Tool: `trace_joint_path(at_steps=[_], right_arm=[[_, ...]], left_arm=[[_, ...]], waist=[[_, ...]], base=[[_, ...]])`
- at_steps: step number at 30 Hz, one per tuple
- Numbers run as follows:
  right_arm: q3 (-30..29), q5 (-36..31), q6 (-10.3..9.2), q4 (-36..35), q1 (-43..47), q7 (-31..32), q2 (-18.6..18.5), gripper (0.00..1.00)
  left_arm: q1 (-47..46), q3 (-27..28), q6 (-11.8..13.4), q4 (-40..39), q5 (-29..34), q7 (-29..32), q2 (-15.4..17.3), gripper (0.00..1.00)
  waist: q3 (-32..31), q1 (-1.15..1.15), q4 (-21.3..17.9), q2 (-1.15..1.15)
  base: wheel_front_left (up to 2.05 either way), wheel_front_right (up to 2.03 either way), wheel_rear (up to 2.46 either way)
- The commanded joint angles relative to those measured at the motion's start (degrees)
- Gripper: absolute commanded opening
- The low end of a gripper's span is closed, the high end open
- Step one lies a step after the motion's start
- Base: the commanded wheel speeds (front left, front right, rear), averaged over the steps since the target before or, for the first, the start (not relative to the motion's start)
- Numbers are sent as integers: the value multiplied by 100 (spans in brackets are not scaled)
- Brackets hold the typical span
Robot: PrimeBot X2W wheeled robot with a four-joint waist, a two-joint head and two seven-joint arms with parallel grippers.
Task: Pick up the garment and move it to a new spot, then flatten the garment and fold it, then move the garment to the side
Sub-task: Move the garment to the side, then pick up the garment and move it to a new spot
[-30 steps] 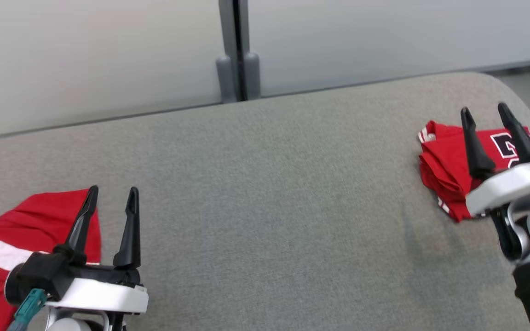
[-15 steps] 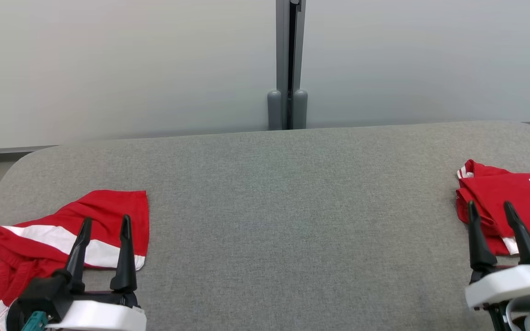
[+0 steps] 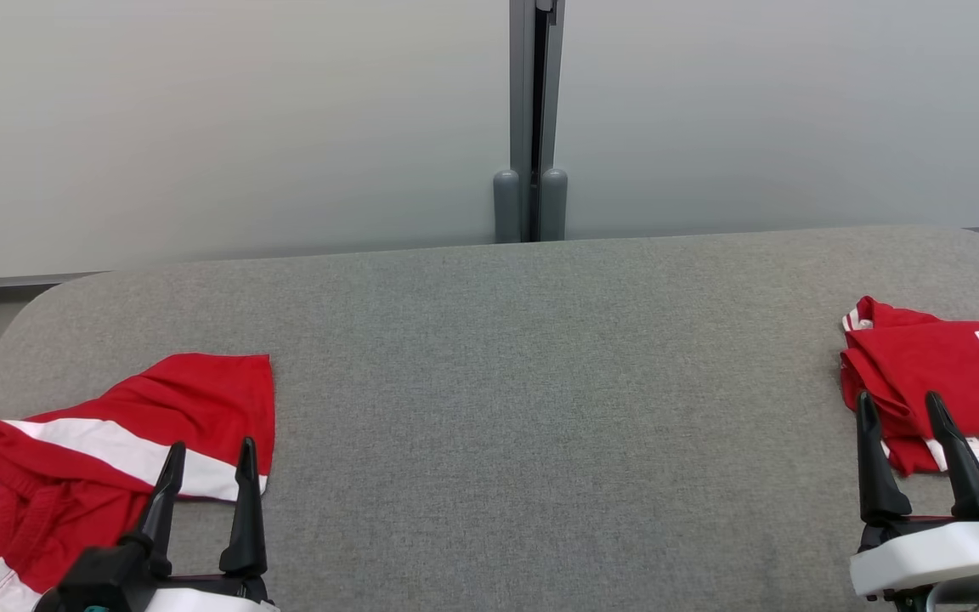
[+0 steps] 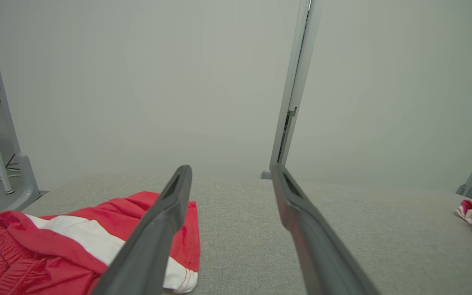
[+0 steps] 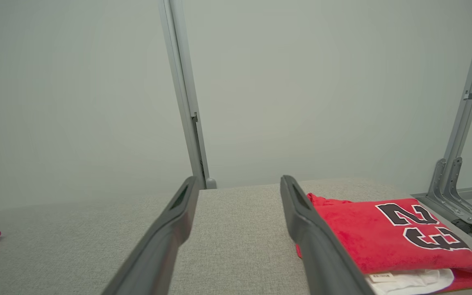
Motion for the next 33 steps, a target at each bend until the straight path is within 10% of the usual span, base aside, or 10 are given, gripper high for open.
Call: trace_joint_path(at_steps=[1, 22, 33], right_arm=[[1, -41, 1, -35, 22, -26, -13, 100], [173, 31, 1, 81, 7, -26, -1, 100], [316, 162, 1, 98, 101, -25, 77, 100]], left_arm=[[-32, 45, -30, 12, 28, -8, -1, 100], [-72, 129, -200, 92, 170, -8, -75, 100], [-84, 164, -204, 137, 279, -9, -77, 100]], waist=[[-4, 0, -6, 0], [-28, 0, 2, 0], [-88, 0, 817, 0]], base=[[0, 0, 0], [0, 0, 0], [0, 0, 0]])
